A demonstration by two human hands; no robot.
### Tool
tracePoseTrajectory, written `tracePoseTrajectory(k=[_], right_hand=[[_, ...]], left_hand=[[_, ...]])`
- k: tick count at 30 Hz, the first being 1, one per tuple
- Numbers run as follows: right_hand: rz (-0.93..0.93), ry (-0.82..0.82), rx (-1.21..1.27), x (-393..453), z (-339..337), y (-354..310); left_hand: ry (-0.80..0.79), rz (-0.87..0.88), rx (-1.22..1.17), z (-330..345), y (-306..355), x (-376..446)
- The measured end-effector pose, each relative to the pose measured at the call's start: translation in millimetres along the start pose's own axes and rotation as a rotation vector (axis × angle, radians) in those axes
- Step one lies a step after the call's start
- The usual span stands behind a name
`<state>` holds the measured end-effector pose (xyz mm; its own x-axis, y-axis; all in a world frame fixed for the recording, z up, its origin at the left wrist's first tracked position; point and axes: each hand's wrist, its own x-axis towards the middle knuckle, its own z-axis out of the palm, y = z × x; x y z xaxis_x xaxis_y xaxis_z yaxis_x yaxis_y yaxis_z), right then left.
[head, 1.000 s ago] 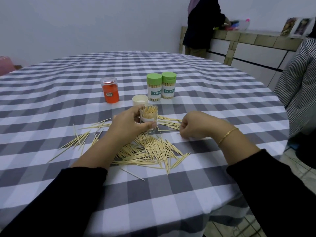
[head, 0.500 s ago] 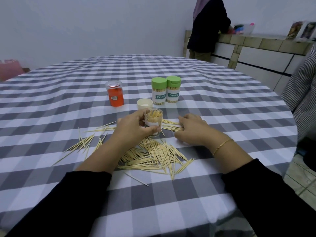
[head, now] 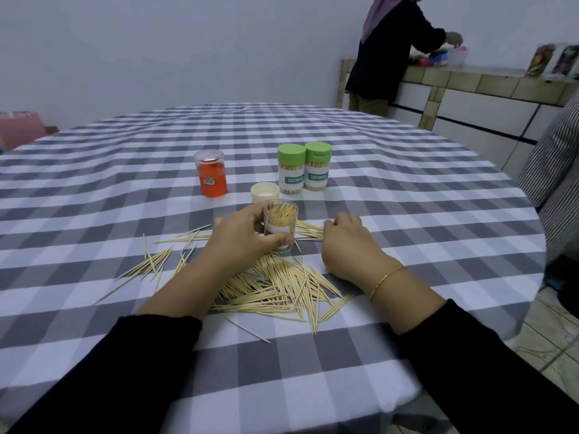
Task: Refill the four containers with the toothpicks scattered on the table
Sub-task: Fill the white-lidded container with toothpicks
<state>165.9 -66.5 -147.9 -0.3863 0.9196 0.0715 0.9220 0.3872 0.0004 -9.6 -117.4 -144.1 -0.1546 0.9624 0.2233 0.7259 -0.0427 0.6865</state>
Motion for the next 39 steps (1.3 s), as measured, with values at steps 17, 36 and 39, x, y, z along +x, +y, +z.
tracePoseTrajectory(k=[17, 36, 39], right_hand=[[-0.056, 0.101, -0.148, -18, -9, -11], [-0.053, 0.158, -0.066, -23, -13, -12], [-0.05, 0.191, -0.047, -20, -13, -4]], left_hand=[[0.009, 0.011, 0.031, -1, 5, -2], [0.004, 0.01, 0.006, 0, 0, -1], [-0.001, 0.001, -0.007, 0, -1, 0]])
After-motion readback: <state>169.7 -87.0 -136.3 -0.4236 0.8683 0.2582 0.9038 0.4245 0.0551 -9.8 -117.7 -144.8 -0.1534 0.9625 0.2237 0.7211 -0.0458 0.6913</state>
